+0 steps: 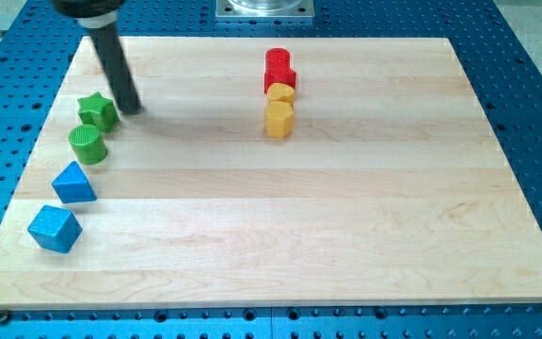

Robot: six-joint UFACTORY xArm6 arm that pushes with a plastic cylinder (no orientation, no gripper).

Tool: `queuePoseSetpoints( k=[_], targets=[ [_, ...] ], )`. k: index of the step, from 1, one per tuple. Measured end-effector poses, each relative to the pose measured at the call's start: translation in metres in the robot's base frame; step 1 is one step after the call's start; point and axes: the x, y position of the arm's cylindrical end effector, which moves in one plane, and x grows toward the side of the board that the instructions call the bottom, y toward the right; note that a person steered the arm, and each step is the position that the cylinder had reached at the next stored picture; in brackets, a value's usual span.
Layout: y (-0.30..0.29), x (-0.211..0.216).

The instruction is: Separate the hexagon from the yellow heart

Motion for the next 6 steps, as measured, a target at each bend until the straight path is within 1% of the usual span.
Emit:
queuePoseSetpoints(
  k=[1, 2, 3, 4, 5, 6],
  targets=[
    [0.069, 0.043],
    [0.130, 0.095],
    [0.212, 0.075],
    [0.199, 0.073],
    [0.207, 0.060],
    [0.260, 0.060]
  ],
)
